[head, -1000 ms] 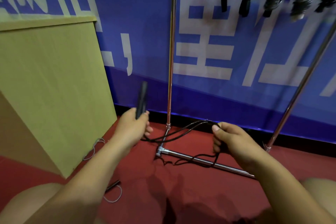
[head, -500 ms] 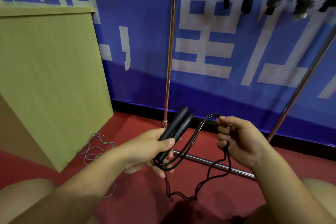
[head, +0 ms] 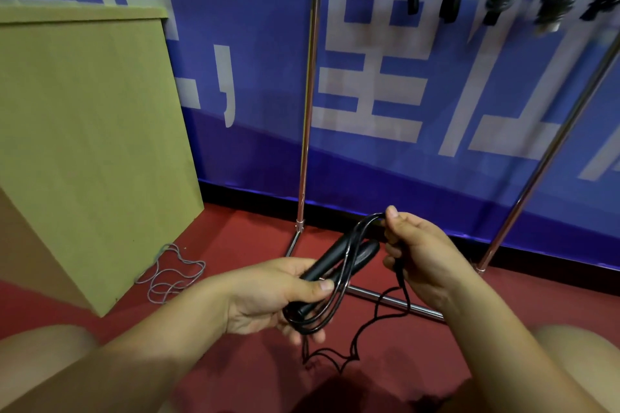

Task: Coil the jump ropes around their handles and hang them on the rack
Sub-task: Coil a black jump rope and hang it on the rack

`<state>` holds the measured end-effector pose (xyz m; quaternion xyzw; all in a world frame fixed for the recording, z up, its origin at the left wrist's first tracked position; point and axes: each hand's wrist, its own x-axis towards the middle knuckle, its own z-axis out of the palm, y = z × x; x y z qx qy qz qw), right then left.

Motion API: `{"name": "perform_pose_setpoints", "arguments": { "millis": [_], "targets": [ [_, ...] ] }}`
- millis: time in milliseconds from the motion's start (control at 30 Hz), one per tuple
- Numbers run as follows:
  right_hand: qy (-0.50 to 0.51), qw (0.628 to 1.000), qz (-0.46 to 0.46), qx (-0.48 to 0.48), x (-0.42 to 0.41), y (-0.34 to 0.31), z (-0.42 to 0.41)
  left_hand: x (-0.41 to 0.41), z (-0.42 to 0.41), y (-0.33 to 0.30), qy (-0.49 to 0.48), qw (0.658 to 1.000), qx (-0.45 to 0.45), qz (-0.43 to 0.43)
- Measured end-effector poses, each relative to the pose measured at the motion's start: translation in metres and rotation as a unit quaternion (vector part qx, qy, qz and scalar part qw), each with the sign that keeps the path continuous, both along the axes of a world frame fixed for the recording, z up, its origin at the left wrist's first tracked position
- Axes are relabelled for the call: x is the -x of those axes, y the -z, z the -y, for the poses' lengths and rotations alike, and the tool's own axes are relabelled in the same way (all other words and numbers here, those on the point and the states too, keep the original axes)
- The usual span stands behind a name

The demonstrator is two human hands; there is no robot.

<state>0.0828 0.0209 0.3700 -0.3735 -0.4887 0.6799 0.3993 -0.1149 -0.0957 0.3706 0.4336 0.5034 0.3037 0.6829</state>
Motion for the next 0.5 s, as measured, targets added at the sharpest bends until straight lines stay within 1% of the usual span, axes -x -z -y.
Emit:
{"name": "perform_pose_setpoints", "arguments": {
  "millis": [100,167,300,400,500],
  "targets": [
    [-0.007,1.000,0.004,-0.017,0.004,0.003,0.001,-0.002,-0.003,0.002,0.004,1.000,-0.010,-0.027],
    [-0.005,1.000,0.020,-0.023,0.006,0.004,0.002,-0.002,-0.003,0.003,0.021,0.999,-0.012,-0.029],
    [0.007,0.999,0.041,-0.034,0.009,0.007,0.002,-0.001,-0.001,-0.001,0.091,0.995,-0.028,-0.020],
    [0.004,0.998,0.060,-0.031,0.011,0.008,0.004,0.002,0.001,-0.003,0.125,0.991,-0.039,-0.007],
    [-0.024,0.999,0.038,-0.003,0.013,0.008,0.007,0.003,0.001,-0.002,0.142,0.987,-0.069,0.026]
  ]
}}
